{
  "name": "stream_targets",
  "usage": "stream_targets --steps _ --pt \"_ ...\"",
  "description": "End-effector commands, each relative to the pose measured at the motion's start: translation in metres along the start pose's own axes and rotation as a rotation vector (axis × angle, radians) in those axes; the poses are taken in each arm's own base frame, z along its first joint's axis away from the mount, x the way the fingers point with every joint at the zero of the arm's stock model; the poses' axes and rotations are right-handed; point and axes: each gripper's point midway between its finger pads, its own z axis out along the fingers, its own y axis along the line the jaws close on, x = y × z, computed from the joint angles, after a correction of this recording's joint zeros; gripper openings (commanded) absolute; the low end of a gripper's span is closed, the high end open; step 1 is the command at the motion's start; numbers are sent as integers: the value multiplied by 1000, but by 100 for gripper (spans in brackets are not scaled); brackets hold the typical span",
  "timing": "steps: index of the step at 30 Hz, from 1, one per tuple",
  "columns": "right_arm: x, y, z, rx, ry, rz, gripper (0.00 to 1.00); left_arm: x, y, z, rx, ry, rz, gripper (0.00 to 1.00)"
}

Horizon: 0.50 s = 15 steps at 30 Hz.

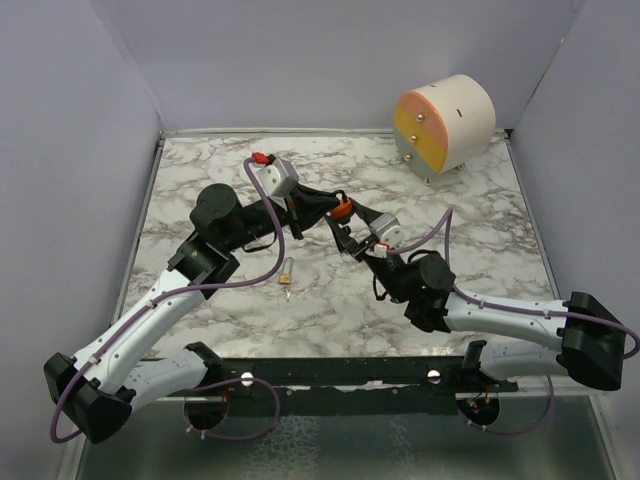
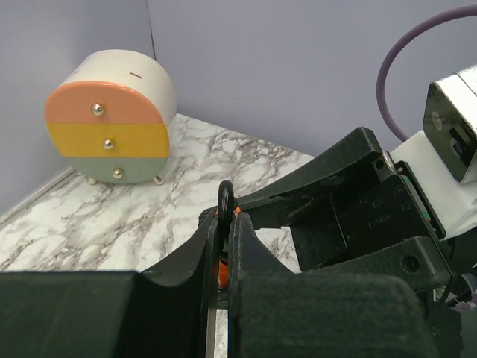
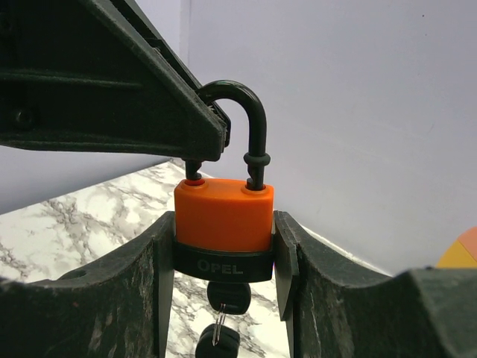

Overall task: Lock with the key
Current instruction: Lock the lock.

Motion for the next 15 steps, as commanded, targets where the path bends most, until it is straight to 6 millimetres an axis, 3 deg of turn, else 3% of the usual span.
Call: stream_targets --steps 1,15 --pt "-29 -20 4 101 -105 41 1 -5 13 0 -53 -37 26 0" --pt "-55 -26 -2 85 -174 71 1 10 17 -2 -65 -4 32 0"
